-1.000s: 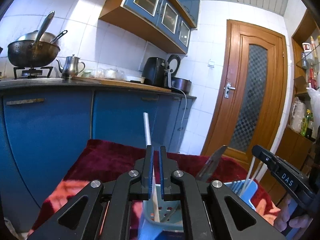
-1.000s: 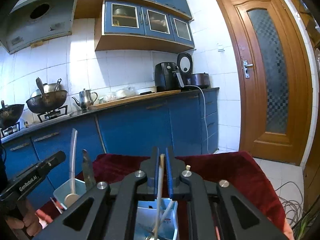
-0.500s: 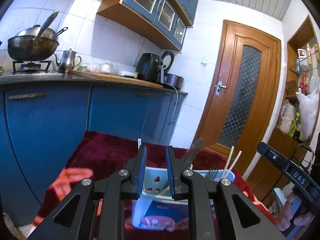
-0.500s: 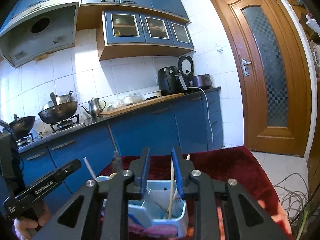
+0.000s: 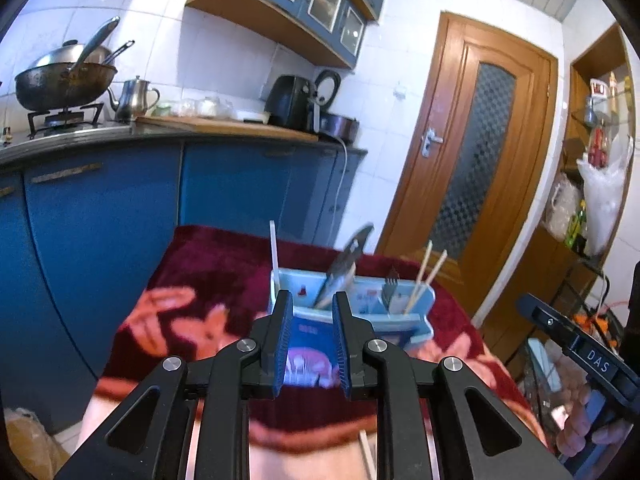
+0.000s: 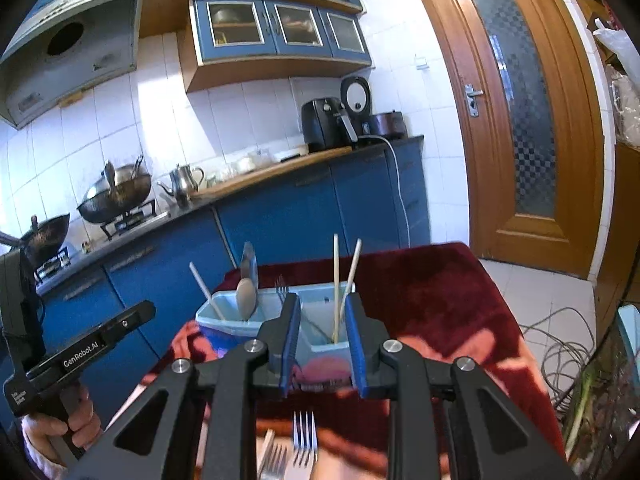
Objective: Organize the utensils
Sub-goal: 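Move both tools back over the remaining forks and knife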
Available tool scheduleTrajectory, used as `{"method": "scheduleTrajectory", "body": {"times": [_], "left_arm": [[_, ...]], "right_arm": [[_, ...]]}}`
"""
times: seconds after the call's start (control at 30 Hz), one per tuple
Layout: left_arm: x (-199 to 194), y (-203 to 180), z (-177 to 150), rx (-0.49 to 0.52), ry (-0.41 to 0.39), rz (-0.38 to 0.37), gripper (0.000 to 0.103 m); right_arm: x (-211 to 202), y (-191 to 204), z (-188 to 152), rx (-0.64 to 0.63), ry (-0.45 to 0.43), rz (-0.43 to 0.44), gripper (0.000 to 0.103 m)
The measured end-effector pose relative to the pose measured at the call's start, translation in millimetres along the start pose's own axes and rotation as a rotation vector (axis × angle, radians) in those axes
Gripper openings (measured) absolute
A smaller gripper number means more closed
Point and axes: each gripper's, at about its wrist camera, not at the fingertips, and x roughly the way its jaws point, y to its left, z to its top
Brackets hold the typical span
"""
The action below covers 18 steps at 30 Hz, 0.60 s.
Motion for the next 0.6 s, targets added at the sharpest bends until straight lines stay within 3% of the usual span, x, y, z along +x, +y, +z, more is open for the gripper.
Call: {"method": "scheduleTrajectory", "body": {"times": [0.6], "left_arm": [[-1,-32,-63,0.076,0.281,-0.045,0.02]], "right_arm": [[-18,-5,-58,0.026,0.165,-0.003,0.034]]}}
